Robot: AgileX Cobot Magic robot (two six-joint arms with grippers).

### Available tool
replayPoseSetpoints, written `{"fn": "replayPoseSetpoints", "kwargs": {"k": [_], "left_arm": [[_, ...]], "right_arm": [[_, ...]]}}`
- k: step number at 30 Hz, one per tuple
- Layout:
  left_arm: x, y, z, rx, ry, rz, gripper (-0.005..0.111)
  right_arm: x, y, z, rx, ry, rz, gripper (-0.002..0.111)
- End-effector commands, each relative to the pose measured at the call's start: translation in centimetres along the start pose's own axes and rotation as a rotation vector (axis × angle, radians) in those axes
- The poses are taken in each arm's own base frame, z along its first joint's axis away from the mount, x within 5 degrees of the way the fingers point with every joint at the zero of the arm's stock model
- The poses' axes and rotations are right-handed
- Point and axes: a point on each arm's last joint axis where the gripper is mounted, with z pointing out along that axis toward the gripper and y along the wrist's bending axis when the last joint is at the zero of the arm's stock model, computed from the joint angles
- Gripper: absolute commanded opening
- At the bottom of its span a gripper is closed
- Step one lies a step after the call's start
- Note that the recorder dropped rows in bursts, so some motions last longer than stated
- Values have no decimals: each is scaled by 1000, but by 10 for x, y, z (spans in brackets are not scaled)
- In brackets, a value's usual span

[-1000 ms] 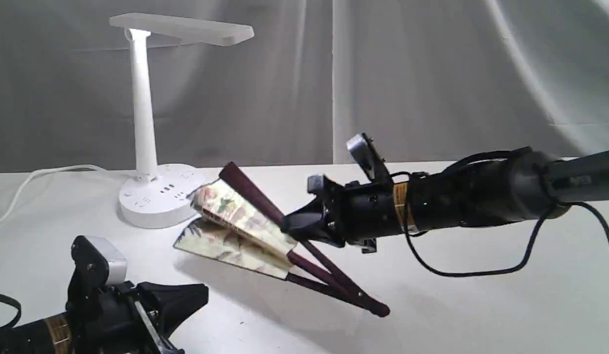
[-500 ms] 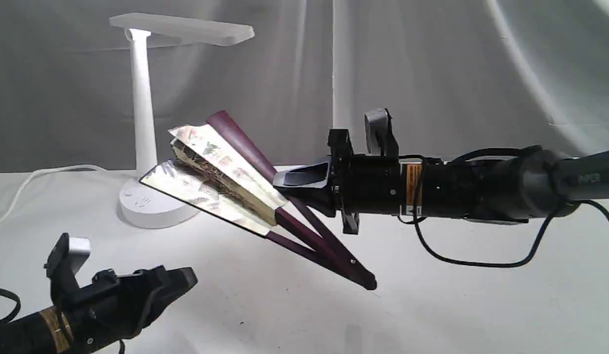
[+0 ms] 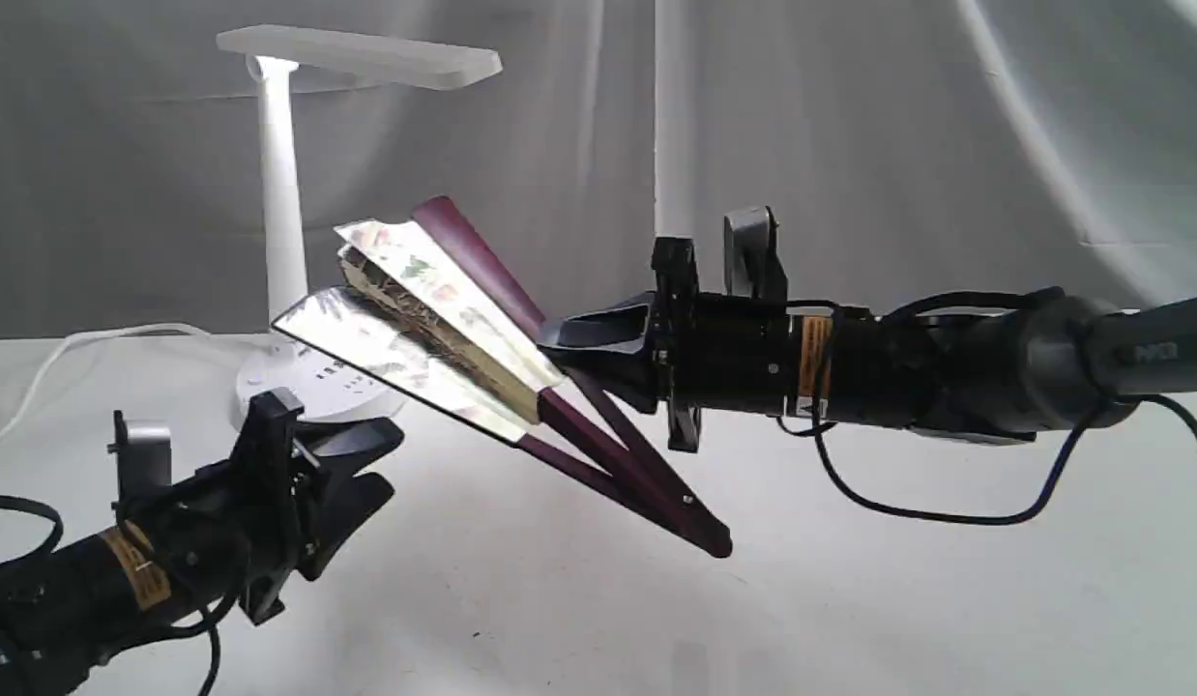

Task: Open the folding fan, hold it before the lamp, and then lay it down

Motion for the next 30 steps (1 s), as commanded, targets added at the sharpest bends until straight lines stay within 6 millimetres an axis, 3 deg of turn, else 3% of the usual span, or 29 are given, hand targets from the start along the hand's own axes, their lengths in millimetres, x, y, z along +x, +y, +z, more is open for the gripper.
{"fn": "replayPoseSetpoints", "kwargs": {"k": [1,11,21,30], "left_arm": [[-2,-5,2,27,4,-9,49],[-5,-5,2,28,-27,-75,50],[-7,-11,1,95,-41,-83,81],[-19,-13,0,126,-174,-78,83]], "right_arm": [[-2,2,-3,-30,-15,7,0],[-5,-3,-3,22,-44,8,0],[-5,-4,-3,34,-42,5,0],[0,-1,-2,5,3,-5,0]]}}
